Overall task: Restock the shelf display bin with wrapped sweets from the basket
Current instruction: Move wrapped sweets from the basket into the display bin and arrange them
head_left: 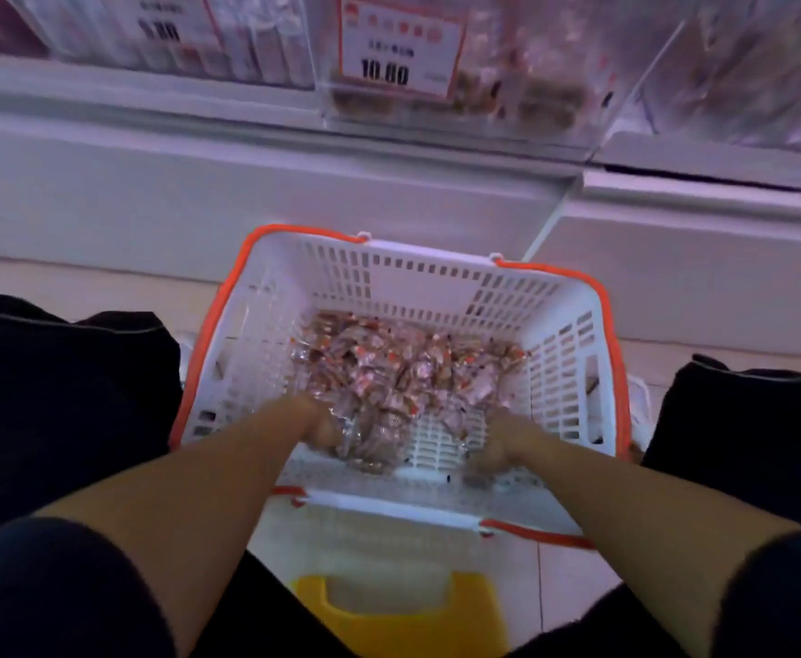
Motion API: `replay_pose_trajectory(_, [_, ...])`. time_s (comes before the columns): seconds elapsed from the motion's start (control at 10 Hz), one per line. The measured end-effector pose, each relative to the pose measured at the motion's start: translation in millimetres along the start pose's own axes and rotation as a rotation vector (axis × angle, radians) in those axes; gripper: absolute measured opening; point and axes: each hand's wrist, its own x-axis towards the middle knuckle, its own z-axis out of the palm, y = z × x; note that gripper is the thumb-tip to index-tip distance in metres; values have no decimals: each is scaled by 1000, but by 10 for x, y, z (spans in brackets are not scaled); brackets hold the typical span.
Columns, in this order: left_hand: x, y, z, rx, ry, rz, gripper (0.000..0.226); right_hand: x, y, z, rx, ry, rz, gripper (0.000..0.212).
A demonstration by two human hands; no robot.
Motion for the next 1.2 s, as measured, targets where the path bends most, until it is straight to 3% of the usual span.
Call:
replay_pose_trajectory(0.1, [207,60,221,-240,65,-86,59,216,-126,264,124,-2,84,119])
replay_pose_trajectory(0.2, [383,123,368,-411,133,-130,86,411,-206,479,99,136,98,95])
replay_pose_trajectory(0.3, [440,134,409,-393,180,-140,80,456,-196,505,128,233,31,67])
replay_pose_trajectory(0.5, [542,183,376,-551,201,-58,75,546,-253,301,256,196,-144,48])
replay_pose_trajectory(0.6, [609,264,425,-562,187,-46,84,576,-403,315,321,68,-180,37])
replay_pose_trajectory(0.7, [646,281,428,-528,196,-62,60,626,-504,326,180,42,-196,55])
replay_pose_trajectory(0.8, [657,248,409,-542,222,-40,34,599,-508,280,30,-34,-157,41])
replay_pose_trajectory(1.0, [656,296,401,-673,89,10,12,584,-428,310,32,-27,-151,40])
replay_pose_trajectory(1.1, [651,324,401,-673,50,84,37,536,-398,311,-15,-19,-175,40])
replay_pose_trajectory(1.2, [645,356,430,-468,45,127,51,524,-360,316,46,-99,-155,32])
